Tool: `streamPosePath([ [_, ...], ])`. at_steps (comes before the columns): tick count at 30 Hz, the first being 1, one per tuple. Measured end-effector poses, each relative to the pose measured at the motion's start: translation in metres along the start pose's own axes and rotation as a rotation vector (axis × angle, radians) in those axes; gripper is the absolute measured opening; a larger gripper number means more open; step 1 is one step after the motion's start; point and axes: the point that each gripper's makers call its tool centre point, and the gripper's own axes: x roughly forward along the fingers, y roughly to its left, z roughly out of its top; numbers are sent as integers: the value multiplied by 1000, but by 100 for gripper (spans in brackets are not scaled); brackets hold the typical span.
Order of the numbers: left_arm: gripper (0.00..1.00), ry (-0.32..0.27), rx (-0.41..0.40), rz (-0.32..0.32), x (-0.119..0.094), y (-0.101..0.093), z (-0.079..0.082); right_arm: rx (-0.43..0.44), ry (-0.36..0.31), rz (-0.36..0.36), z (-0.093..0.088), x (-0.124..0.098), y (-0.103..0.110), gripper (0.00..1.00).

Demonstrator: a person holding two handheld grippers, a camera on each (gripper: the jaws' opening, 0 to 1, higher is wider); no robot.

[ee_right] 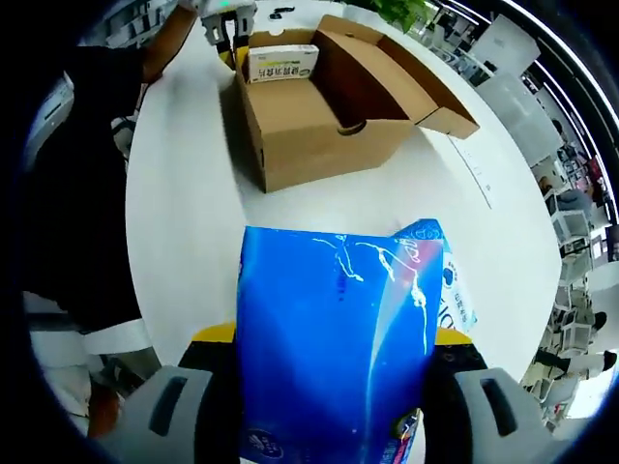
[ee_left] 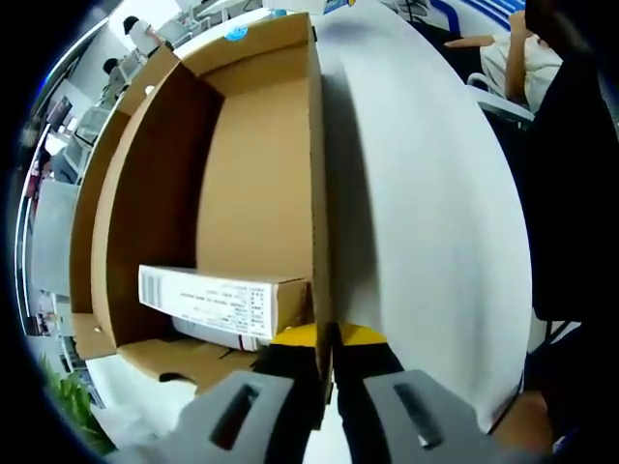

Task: Operate the shoe box by opening the lid, removing the specified soft item, and placing it in the target area until the item is outside and the box remains undamaged.

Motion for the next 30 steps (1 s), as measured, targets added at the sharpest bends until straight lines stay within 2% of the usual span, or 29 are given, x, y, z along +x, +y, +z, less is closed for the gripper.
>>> streamPosePath([
  [8,3,0,-8,-1,0,1,0,-161,60,53,-15,4,10,74],
  [11,3,-1,-8,-1,0,1,0,-245,39,97,-14,9,19,74],
  [15,3,-2,-9,-1,1,2,-1,-244,46,120,-16,15,22,74],
  [18,3,-1,-11,-1,1,2,-1,-282,65,132,-21,21,23,74],
  [24,3,-1,-16,-1,1,3,-1,-323,49,158,-20,30,26,74],
  [30,3,-2,-29,-4,0,2,-1,-373,107,164,-32,43,21,74],
])
